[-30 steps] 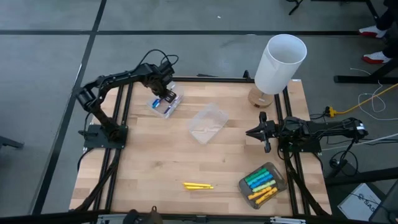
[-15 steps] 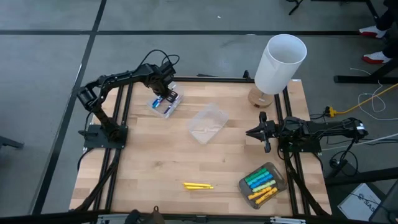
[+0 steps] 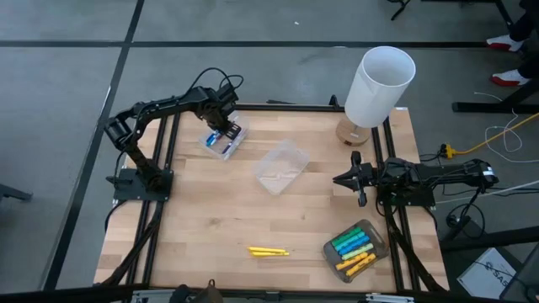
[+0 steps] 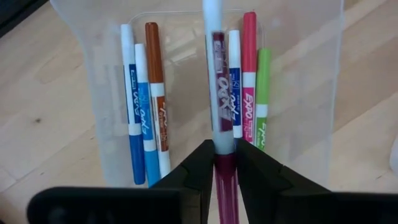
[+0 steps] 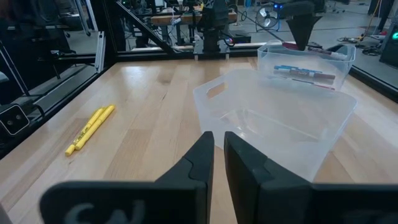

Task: Pick & Place Markers
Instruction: Put the violet marker into the transparent bin, then put the top yellow pen into the white bin

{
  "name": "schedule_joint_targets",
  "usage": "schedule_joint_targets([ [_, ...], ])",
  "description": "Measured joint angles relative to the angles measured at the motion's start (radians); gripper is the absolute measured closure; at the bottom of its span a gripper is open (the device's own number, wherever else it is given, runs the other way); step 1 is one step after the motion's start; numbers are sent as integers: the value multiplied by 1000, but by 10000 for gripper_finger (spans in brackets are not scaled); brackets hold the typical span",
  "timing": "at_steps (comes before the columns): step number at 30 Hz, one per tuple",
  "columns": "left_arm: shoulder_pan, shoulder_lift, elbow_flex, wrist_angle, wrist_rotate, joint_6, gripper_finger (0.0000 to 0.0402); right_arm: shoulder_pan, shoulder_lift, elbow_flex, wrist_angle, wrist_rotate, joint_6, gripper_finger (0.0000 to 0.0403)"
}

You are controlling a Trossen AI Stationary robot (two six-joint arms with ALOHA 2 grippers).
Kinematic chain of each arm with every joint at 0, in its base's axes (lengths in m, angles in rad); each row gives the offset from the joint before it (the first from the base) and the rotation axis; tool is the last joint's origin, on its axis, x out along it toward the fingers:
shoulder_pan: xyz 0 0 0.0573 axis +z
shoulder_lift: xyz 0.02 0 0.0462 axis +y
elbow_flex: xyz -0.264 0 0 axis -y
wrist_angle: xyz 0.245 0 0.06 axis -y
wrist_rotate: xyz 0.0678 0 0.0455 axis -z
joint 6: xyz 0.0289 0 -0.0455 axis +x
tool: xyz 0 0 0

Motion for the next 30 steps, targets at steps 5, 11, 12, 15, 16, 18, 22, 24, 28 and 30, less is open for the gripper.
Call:
schedule_joint_targets([
  [5, 0, 0, 0, 0, -1, 0, 326, 0, 0, 0, 0, 0, 0, 363],
  [11, 0, 0, 0, 0, -2, 0, 308, 0, 0, 0, 0, 0, 0, 363],
  [12, 0, 0, 0, 0, -2, 0, 306, 0, 0, 0, 0, 0, 0, 363],
  [15, 0, 0, 0, 0, -2, 0, 301, 0, 0, 0, 0, 0, 0, 363],
  [16, 0, 0, 0, 0, -2, 0, 300, 0, 0, 0, 0, 0, 0, 363],
  [18, 0, 0, 0, -1, -2, 0, 300, 0, 0, 0, 0, 0, 0, 363],
  [22, -11, -10, 0, -1, -3, 0, 306, 0, 0, 0, 0, 0, 0, 363],
  [24, -17, -19, 0, -7, -2, 0, 313, 0, 0, 0, 0, 0, 0, 363],
  [28, -35, -40, 0, -14, -2, 0, 335, 0, 0, 0, 0, 0, 0, 363],
  [30, -48, -54, 0, -15, -2, 0, 348, 0, 0, 0, 0, 0, 0, 363],
])
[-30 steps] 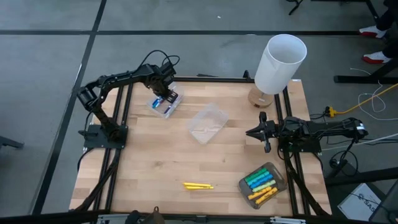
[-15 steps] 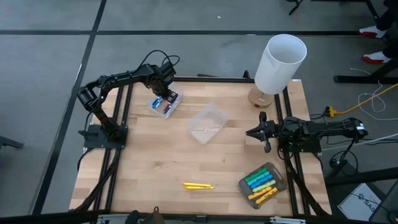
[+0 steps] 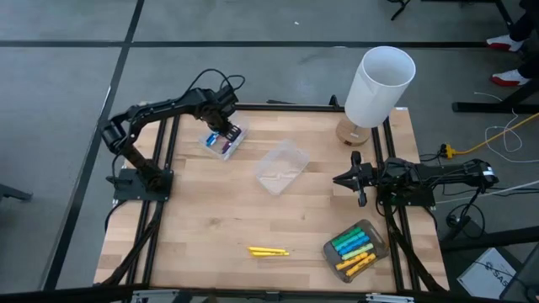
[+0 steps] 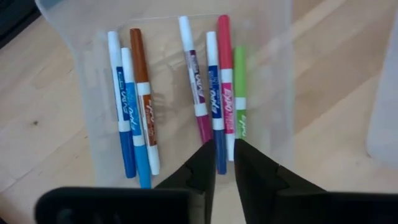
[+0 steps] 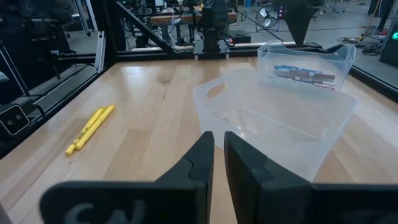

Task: Pick & Place Markers
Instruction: Put the top yellow pen into the white bin

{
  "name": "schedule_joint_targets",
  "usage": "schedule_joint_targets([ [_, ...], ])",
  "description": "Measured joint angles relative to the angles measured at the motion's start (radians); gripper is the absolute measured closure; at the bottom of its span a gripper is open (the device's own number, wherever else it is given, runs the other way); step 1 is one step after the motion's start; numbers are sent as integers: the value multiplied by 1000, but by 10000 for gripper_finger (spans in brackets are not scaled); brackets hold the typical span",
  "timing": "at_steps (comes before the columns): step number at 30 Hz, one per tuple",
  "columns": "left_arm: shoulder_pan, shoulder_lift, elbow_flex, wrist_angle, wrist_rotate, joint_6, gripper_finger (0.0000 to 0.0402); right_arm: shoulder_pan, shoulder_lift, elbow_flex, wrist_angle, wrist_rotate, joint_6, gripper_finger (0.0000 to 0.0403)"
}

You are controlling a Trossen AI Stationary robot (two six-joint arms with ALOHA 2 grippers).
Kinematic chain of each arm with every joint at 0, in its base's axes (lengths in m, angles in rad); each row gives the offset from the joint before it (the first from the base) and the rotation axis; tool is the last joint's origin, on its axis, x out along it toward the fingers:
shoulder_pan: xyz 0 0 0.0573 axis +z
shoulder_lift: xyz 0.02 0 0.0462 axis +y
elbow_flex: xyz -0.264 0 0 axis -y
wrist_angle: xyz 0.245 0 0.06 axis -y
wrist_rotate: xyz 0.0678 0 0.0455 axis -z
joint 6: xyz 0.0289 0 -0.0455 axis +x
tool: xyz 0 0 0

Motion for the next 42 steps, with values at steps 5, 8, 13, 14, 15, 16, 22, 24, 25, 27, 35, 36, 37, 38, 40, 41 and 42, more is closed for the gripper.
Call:
schedule_joint_targets([
  [5, -43, -31, 0, -1, 0, 0, 383, 0, 0, 0, 0, 0, 0, 363],
  [8, -75, -49, 0, -2, 0, 0, 398, 0, 0, 0, 0, 0, 0, 363],
  [13, -141, -78, 0, -1, 1, 0, 399, 0, 0, 0, 0, 0, 0, 363],
  [14, -157, -82, 0, -1, 1, 0, 399, 0, 0, 0, 0, 0, 0, 363],
  [15, -173, -87, 0, -1, 1, 0, 400, 0, 0, 0, 0, 0, 0, 363],
  [16, -190, -92, 0, -1, 1, 0, 400, 0, 0, 0, 0, 0, 0, 363],
  [22, -301, -109, 0, 6, 1, 12, 399, 0, 0, 0, 0, 0, 0, 363],
  [24, -346, -112, 0, 9, 1, 23, 400, 0, 0, 0, 0, 0, 0, 363],
  [25, -369, -113, 0, 13, 1, 26, 400, 0, 0, 0, 0, 0, 0, 363],
  [27, -414, -113, 0, 21, 2, 35, 400, 0, 0, 0, 0, 0, 0, 363],
  [35, -599, -113, 0, 32, 2, 61, 400, 0, 0, 0, 0, 0, 0, 363],
  [36, -623, -113, 0, 37, 2, 62, 399, 0, 0, 0, 0, 0, 0, 363],
  [37, -645, -113, 0, 44, 2, 61, 399, 0, 0, 0, 0, 0, 0, 363],
  [38, -666, -113, 0, 55, 2, 62, 399, 0, 0, 0, 0, 0, 0, 363],
  [40, -708, -113, 0, 82, 2, 69, 400, 0, 0, 0, 0, 0, 0, 363],
  [41, -727, -113, 0, 97, 2, 76, 400, 0, 0, 0, 0, 0, 0, 363],
  [42, -745, -113, 0, 115, 1, 85, 400, 0, 0, 0, 0, 0, 0, 363],
])
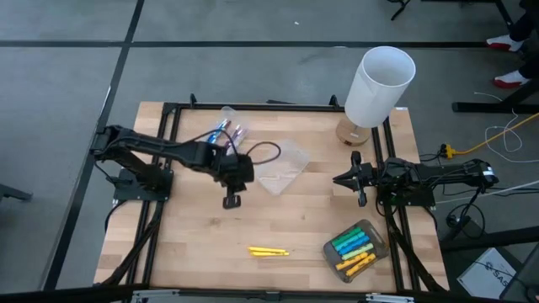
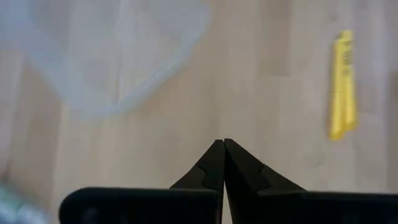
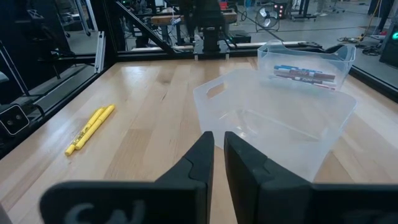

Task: Pick & Place Markers
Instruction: Put the top yellow pen into the white bin

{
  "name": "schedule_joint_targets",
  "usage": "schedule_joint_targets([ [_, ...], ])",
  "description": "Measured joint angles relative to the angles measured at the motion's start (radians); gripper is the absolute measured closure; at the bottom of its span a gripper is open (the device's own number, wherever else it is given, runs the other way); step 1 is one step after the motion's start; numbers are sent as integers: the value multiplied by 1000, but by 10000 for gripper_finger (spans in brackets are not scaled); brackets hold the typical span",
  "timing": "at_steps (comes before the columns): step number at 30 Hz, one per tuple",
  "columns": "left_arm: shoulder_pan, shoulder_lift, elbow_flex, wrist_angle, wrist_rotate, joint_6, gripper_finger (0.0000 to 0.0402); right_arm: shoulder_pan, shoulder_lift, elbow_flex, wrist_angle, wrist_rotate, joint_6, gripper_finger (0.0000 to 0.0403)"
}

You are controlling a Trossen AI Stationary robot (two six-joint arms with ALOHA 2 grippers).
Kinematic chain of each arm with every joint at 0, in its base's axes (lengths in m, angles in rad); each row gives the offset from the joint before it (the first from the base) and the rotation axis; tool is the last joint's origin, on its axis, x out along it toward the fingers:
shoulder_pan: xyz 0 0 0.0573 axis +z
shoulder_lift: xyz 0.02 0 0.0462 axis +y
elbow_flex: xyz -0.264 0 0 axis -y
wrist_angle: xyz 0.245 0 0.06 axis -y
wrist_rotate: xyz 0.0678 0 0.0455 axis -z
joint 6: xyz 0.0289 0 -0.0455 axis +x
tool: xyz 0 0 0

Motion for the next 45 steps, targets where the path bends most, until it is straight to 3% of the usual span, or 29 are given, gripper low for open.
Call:
schedule_joint_targets([
  [14, -147, 8, 4, 277, -22, 20, 398, 0, 0, 0, 0, 0, 0, 363],
  [36, -265, 215, 214, 271, -28, 14, 399, 0, 0, 0, 0, 0, 0, 363],
  [45, -329, 290, 264, 265, -28, -17, 382, 0, 0, 0, 0, 0, 0, 363],
])
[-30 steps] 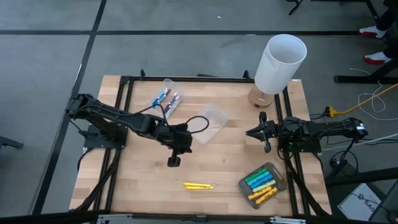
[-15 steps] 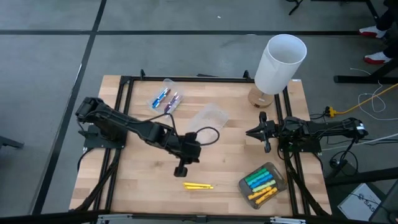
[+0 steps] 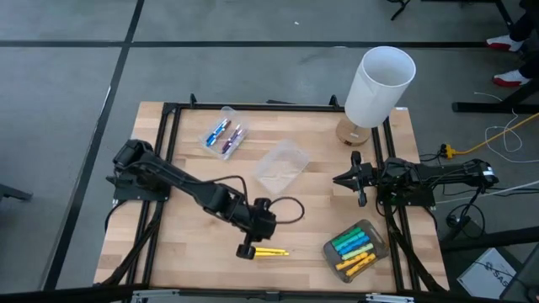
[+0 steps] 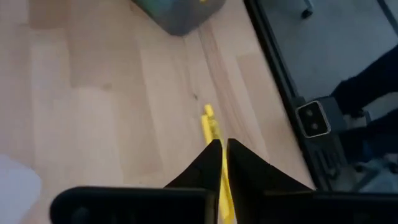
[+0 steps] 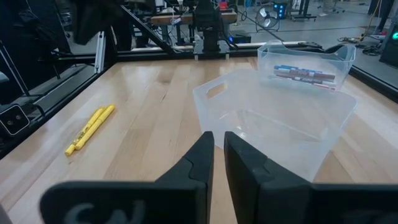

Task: Pick & Place Markers
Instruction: Put the top yellow pen into the white bin

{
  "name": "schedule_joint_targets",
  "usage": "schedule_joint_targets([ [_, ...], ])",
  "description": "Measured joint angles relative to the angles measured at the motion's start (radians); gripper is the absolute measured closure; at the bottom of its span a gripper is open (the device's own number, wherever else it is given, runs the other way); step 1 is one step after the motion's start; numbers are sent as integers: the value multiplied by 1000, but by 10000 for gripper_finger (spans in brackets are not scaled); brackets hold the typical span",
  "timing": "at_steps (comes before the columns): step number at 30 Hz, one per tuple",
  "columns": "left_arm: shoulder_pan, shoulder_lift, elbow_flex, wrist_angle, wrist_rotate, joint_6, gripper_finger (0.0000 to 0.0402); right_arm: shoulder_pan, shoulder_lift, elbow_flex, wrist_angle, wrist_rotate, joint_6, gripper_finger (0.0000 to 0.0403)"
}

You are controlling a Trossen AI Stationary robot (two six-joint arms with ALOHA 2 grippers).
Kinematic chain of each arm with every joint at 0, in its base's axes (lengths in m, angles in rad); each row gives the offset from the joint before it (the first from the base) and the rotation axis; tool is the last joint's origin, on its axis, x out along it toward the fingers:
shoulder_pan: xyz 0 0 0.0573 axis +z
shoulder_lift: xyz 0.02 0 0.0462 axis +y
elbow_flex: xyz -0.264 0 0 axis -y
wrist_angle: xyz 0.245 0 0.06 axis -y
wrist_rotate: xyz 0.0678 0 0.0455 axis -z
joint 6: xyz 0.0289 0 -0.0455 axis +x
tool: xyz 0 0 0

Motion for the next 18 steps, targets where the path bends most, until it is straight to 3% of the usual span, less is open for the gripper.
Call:
schedule_joint_targets([
  [6, -38, 70, 49, -79, 2, -61, 346, 0, 0, 0, 0, 0, 0, 363],
  [18, -86, 173, 68, -224, 39, -218, 233, 0, 0, 0, 0, 0, 0, 363],
])
